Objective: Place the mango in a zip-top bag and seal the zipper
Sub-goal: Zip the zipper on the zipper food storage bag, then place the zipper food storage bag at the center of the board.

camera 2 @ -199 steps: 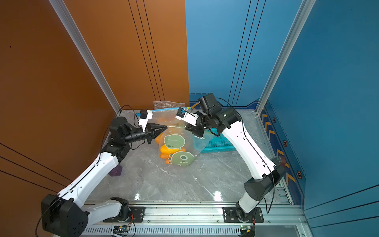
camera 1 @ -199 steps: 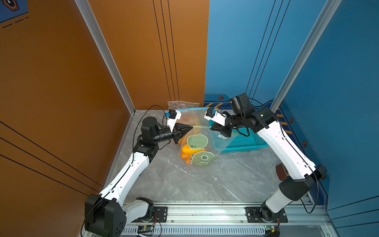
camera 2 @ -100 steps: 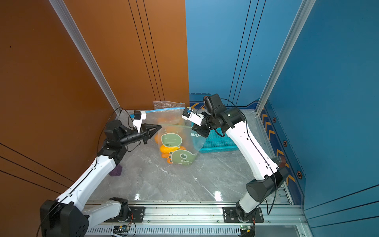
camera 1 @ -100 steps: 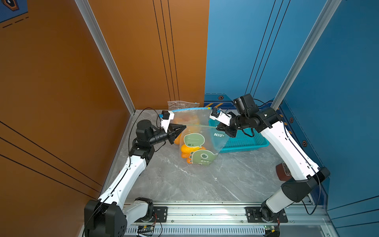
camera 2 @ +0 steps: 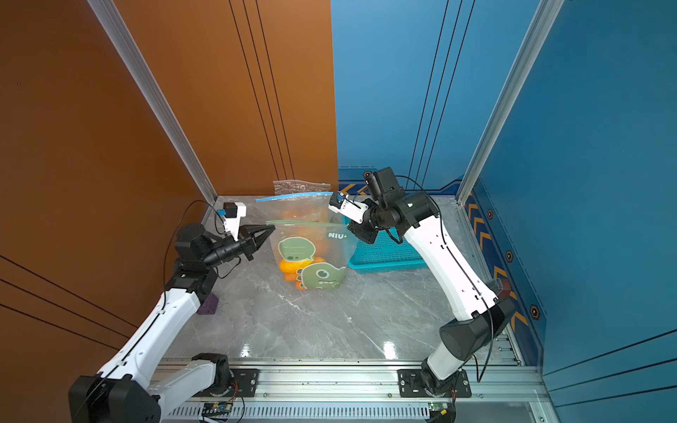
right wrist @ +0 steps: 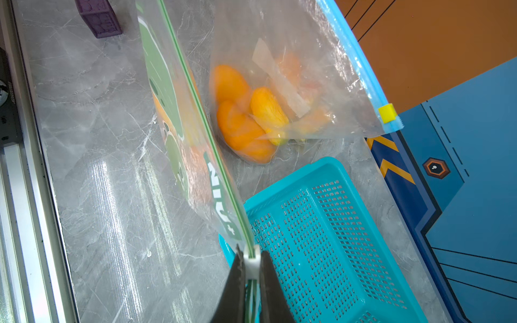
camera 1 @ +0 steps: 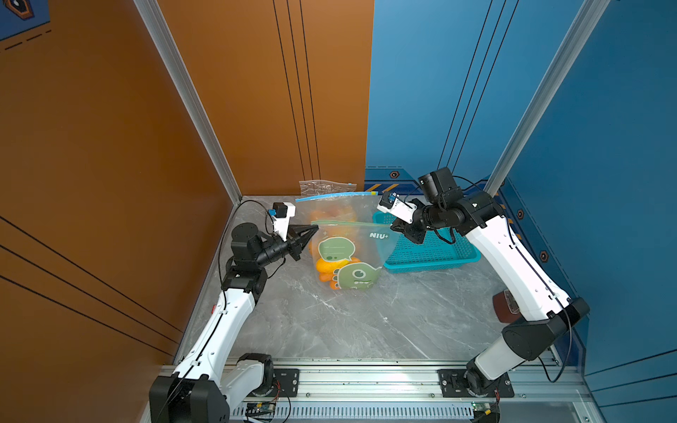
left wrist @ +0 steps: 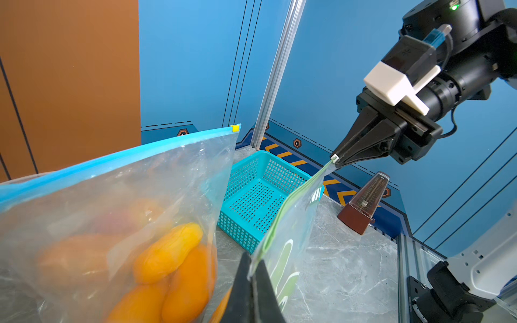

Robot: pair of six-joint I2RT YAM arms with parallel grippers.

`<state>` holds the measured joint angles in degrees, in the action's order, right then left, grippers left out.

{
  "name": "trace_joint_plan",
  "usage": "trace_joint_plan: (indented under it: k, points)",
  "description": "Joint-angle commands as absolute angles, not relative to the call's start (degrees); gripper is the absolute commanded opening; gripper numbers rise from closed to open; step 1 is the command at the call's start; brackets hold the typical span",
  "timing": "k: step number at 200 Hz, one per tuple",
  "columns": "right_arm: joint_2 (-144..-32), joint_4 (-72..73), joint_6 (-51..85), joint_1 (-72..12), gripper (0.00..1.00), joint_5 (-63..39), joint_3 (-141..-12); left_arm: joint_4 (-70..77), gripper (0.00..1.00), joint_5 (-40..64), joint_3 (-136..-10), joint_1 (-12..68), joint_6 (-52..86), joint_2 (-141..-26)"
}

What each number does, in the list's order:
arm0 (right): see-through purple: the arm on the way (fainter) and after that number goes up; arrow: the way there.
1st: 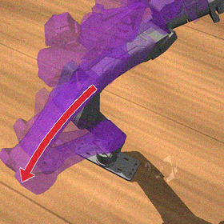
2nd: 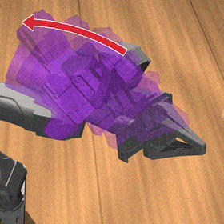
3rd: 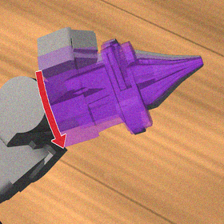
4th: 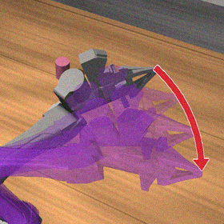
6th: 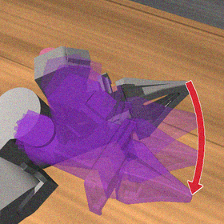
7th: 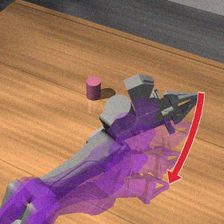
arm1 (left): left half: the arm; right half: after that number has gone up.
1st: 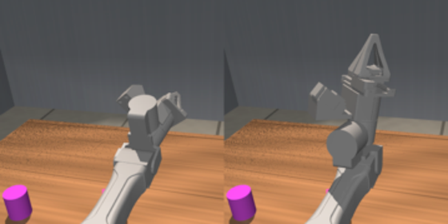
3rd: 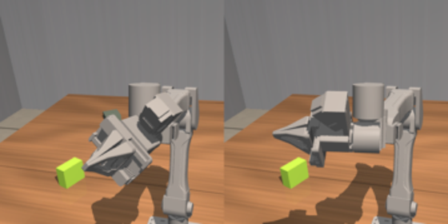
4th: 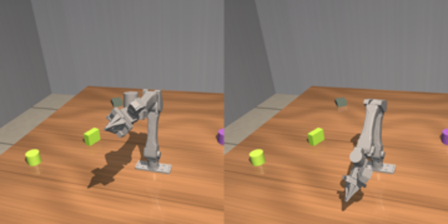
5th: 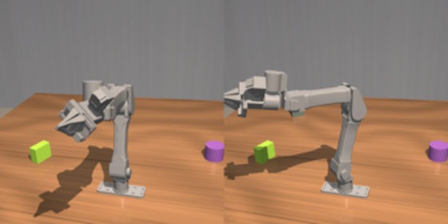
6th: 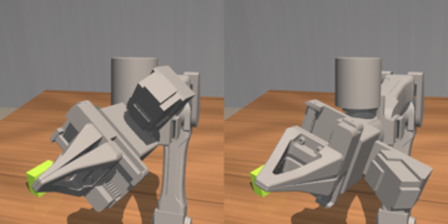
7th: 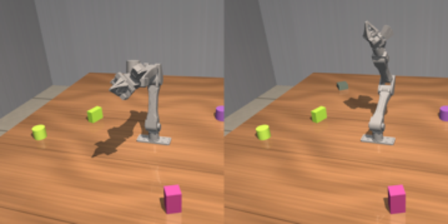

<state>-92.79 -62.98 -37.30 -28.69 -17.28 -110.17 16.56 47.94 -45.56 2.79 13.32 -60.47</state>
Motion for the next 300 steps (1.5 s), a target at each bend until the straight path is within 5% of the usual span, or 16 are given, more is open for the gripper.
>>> trace_joint_plan:
  k: [1,185,226,300]
  points:
    - [-93.36,-65.06,-36.04,-26.85,0.0,-11.27,-109.69,18.9,0.0,43.86,-44.54,0.26,14.83,-59.02]
    - [-99.38,-59.42,-34.18,-31.67,0.02,-10.76,-113.37,18.9,0.0,40.71,-42.21,-3.25,17.65,-58.56]
    - [-100.46,-55.49,-32.1,-32.77,0.39,-9.9,-113.46,19.03,0.0,38.58,-43.03,-3.37,18.0,-62.0]
    - [-99.92,-50.1,-27.71,-32.63,0.67,-9.87,-112.85,20.12,0.02,37.62,-46.98,-3.31,18.8,-69.97]
